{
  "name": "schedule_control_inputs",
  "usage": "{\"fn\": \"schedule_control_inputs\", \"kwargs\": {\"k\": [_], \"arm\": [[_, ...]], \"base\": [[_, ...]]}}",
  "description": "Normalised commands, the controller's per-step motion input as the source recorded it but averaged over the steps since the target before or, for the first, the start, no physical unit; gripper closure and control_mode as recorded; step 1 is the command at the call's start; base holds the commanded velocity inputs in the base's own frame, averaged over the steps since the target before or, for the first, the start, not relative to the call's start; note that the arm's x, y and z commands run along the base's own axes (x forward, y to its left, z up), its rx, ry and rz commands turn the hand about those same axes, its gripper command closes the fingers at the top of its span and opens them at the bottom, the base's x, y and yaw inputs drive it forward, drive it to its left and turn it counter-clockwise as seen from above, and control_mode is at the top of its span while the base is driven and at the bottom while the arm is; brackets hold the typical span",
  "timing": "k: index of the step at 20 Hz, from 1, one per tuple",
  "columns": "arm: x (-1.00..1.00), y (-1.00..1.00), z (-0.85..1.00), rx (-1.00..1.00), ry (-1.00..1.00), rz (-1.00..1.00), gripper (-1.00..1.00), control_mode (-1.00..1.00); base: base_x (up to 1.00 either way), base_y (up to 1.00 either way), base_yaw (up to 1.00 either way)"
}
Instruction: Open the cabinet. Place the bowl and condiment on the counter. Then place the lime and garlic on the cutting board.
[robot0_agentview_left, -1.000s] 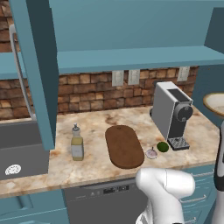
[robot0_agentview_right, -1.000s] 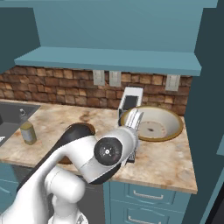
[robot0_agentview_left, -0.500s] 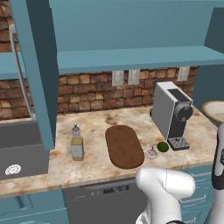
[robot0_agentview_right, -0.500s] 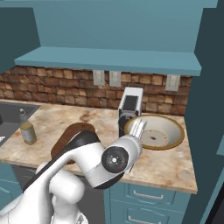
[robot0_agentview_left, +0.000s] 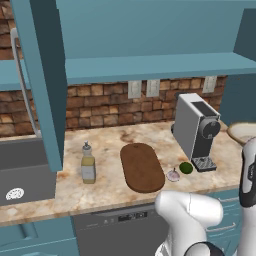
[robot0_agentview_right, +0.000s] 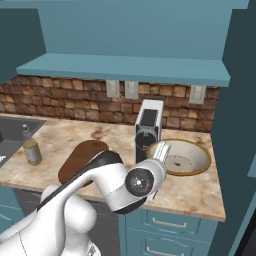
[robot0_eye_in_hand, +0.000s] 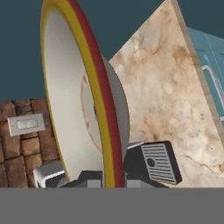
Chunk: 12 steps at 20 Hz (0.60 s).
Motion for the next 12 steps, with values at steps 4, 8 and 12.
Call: {"fn": "schedule_control_inputs", "kwargs": {"k": [4,8,12], "arm": [[0.26,-0.21,-0.44,0.01,0.02,0.04,1.0,-1.0],[0.26,-0.25,-0.47,0.04,0.0,0.06,1.0,-1.0],[0.24,-0.3,-0.47,0.06,0.0,0.07,1.0,-1.0]], "base": [[0.0,0.0,0.0],[0.0,0.0,0.0],[0.0,0.0,0.0]]}}
